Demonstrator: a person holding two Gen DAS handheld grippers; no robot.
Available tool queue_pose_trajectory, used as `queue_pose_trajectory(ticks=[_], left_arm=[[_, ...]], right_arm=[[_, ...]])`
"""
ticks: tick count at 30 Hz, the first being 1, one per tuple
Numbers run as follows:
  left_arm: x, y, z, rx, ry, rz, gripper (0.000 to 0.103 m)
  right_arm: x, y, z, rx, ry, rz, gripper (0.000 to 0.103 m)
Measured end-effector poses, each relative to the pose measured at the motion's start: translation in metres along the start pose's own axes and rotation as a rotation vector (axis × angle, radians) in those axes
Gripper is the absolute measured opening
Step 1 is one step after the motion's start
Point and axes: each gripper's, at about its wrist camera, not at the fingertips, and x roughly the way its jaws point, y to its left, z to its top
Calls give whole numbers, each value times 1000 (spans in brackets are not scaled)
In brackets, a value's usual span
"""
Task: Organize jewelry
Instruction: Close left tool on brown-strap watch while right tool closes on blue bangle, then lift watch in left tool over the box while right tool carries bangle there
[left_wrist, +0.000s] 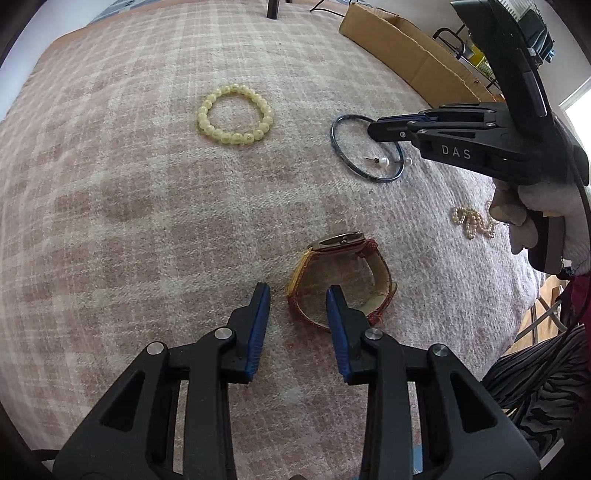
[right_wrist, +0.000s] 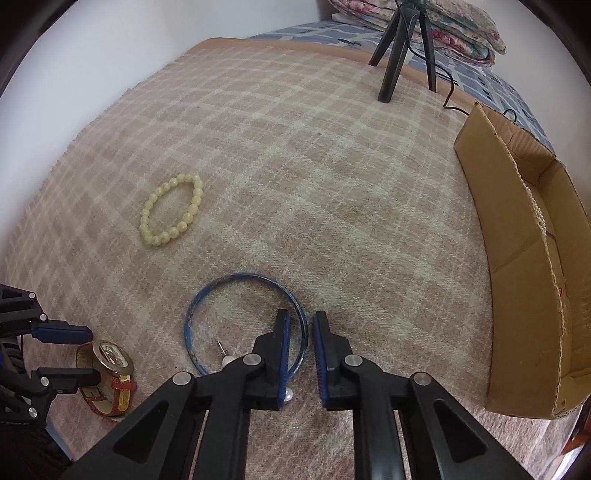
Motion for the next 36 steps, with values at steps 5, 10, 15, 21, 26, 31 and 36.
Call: queue_pose_trajectory(ticks=[5,10,15,21,26,31,36], left_arm=[[5,-4,-1,12,-6,25,11],[7,-5,0,13,-18,30,6],[6,-6,2,6,-27,21,5],[0,-5,-2,3,-43,7,5],[-9,-4,-8,-5,-56,1,5],[-17,-2,-9,-12,-72,-2,5],[-25,2,-10,-33,-92,-15,5]], right_arm=[[0,5,-2,-16,-9,-14,3],[-1,7,-3,-19,-19,-27,2],[-7,12,-4,-30,-34,-33,2],[-21,19,-3,-45,-71,-41,1],[-33,23,-2,-53,-102,-50,1],[-45,27,-2,-63,-134,-59,1],[-60,30,-1,-74,-173,-79,1]])
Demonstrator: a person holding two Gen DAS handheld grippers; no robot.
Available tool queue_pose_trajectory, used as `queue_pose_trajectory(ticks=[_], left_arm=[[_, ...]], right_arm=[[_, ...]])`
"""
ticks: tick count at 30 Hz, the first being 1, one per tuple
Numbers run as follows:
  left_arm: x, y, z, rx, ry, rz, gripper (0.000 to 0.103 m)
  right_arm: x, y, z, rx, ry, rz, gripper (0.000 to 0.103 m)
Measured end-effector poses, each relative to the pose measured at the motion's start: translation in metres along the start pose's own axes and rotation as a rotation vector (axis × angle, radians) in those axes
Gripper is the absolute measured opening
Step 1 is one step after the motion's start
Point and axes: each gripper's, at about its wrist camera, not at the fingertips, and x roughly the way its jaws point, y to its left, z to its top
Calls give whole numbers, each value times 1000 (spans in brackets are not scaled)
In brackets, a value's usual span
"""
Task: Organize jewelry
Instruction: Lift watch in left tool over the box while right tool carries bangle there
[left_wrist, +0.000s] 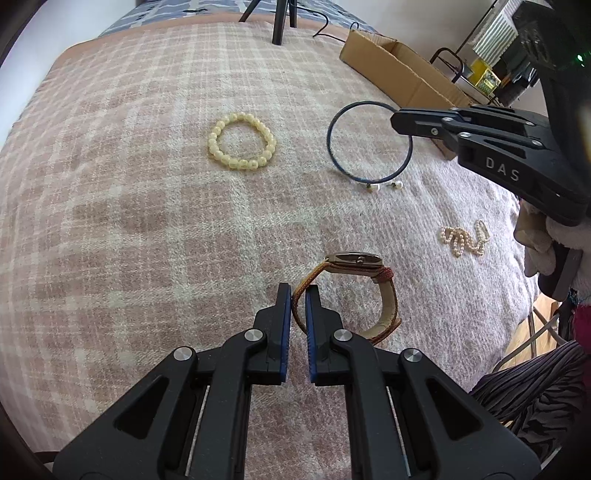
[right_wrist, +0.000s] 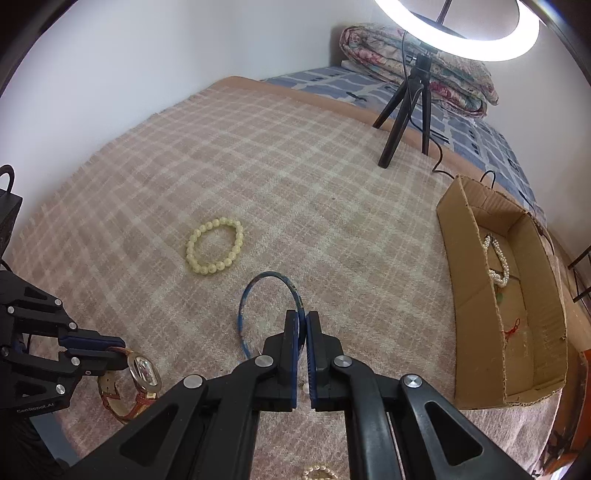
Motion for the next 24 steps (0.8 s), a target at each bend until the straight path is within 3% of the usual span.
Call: queue_pose_trajectory(ticks=[11,24], left_arm=[[-10,-4,9,-1,-32,-16,5],[-26,-32,46,3,-108,-64,5]], right_arm=[[-46,-26,10,68,-115,-34,1],[-94,-64,5,139,-211,-93,1]])
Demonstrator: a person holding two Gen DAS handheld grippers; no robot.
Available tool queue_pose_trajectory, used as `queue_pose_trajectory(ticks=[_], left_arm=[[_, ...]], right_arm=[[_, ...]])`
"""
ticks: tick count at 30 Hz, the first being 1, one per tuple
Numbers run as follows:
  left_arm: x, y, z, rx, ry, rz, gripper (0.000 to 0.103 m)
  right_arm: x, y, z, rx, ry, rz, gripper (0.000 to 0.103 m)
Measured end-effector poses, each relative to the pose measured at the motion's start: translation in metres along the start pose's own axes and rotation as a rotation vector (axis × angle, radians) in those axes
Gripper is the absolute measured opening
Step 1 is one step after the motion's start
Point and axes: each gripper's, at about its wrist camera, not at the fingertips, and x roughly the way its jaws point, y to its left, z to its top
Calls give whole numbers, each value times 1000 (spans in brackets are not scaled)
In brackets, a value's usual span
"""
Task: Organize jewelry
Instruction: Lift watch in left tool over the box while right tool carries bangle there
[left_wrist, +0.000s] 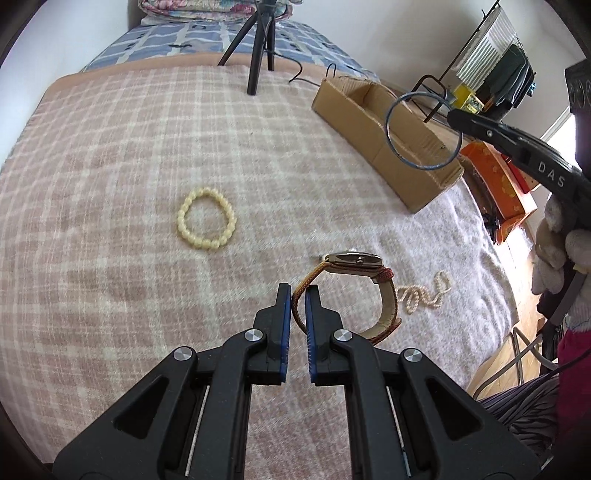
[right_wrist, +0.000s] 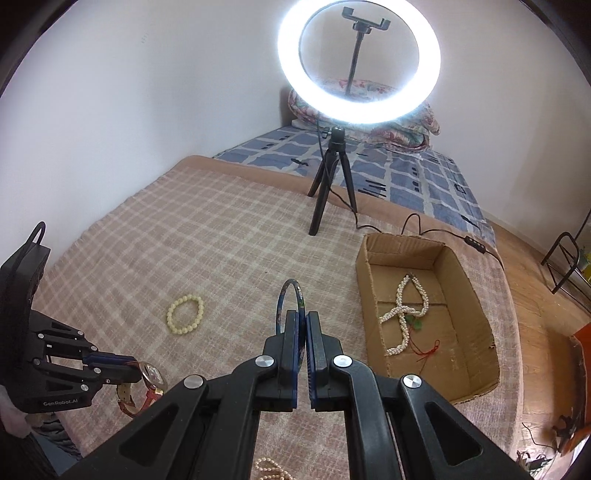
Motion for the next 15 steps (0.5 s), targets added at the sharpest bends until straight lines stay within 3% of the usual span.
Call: queue_pose_trajectory(ticks=[15], left_arm=[[2,-24,70,-7,-81,-31,5]], right_arm=[[-32,-71,-8,98,-45,-105,1]])
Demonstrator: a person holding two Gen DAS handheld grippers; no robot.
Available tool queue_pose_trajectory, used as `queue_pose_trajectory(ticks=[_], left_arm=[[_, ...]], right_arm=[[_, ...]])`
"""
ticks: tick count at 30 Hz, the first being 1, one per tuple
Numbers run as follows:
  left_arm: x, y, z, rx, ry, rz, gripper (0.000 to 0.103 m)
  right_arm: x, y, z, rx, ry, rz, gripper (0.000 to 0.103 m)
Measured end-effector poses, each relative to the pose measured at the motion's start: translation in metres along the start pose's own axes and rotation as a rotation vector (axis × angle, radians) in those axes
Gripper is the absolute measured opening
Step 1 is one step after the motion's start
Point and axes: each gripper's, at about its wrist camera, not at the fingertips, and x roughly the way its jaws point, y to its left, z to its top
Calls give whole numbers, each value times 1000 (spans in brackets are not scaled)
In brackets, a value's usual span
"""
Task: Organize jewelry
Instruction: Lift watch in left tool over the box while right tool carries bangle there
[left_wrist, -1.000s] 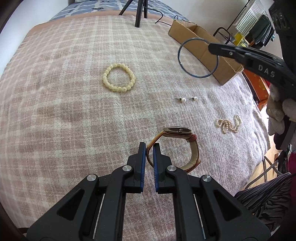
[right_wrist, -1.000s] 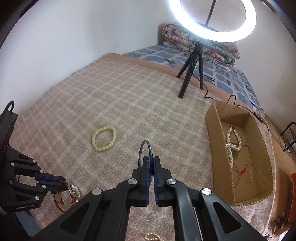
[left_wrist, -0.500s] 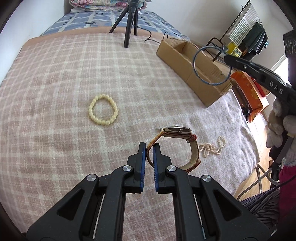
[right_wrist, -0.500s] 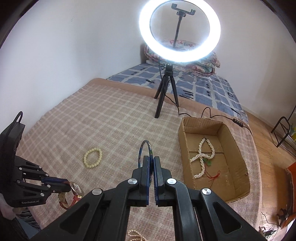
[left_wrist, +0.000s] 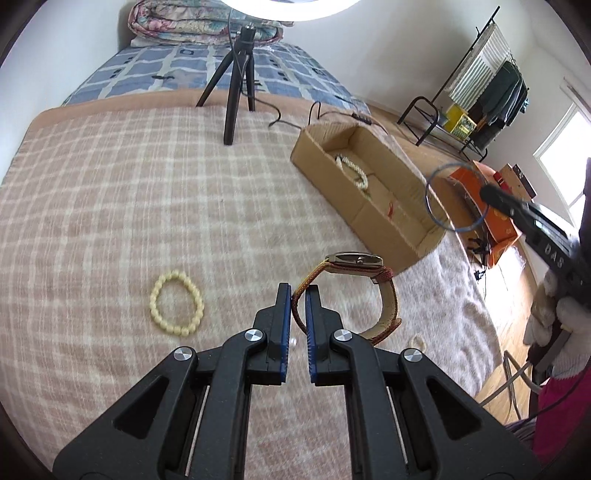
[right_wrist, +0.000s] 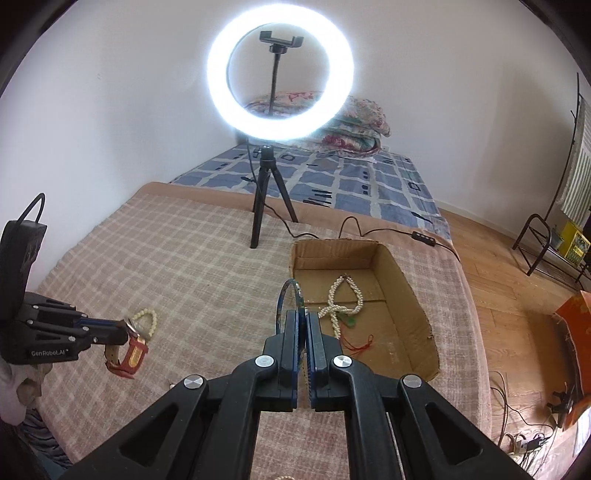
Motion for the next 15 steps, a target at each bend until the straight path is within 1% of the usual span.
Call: queue_pose_trajectory(ticks=[5,15], left_arm=[[11,-12,28,19,-28,5,5],[46,-39,77,73,-56,18,5]], right_arm=[[1,-20,-4,26,6,-29,1],[10,-57,-14,85,36,-78,1]])
